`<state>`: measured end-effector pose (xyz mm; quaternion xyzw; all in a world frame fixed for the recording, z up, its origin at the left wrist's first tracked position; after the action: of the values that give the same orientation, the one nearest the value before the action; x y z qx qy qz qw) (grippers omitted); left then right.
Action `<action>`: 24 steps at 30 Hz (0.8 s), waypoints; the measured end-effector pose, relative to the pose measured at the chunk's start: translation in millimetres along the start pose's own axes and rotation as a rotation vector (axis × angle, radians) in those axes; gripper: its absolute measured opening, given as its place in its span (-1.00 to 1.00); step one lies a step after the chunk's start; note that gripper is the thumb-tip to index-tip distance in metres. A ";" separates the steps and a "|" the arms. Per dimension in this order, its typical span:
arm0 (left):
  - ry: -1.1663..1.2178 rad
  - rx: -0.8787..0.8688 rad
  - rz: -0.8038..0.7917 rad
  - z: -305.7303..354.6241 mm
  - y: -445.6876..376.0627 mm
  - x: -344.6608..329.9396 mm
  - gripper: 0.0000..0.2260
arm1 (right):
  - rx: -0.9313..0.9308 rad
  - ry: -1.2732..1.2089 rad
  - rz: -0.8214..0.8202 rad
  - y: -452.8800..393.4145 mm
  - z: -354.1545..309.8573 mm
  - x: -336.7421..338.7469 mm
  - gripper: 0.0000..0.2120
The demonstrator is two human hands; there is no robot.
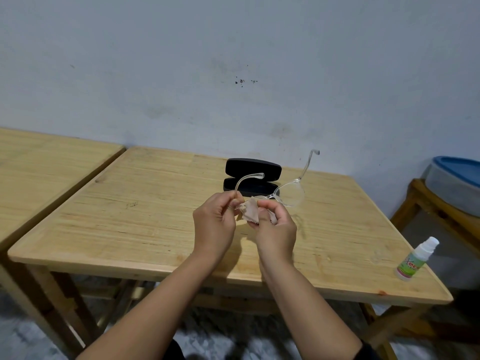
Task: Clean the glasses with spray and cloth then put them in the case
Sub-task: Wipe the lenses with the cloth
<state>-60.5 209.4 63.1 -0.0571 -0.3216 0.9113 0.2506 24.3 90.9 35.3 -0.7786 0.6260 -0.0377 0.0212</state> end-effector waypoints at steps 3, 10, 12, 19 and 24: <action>0.002 0.007 0.002 1.5 -4.0 1.4 -0.81 | 0.001 0.024 -0.051 -1.5 -3.7 -1.2 -0.65; -0.005 -0.001 -0.012 0.6 -5.6 0.6 -0.83 | 0.043 0.109 -0.045 -1.5 -12.7 6.1 -0.69; -0.005 -0.015 -0.024 1.3 -2.9 -2.2 -0.83 | 0.061 0.128 -0.017 -1.7 -9.2 6.3 -0.71; 0.054 -0.080 -0.030 12.6 3.1 -11.3 -0.84 | 0.110 0.092 0.106 -0.1 -4.3 8.7 -0.79; 0.017 -0.123 -0.044 17.9 1.8 -12.2 -0.82 | 0.089 0.071 -0.036 -3.7 -3.3 0.2 -0.84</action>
<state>-55.5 192.2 75.4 -0.0731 -0.3759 0.8836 0.2694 27.6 91.5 38.9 -0.7862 0.6100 -0.0933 0.0329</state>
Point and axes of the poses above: each hand's wrist, its own y-axis away from the middle knuckle, its own x-axis out of the back of the hand, z = x × y, the point moved 8 cm from there along -y, towards the middle knuckle, and after that the axes turned 4 degrees about y, right-handed, at the moved point
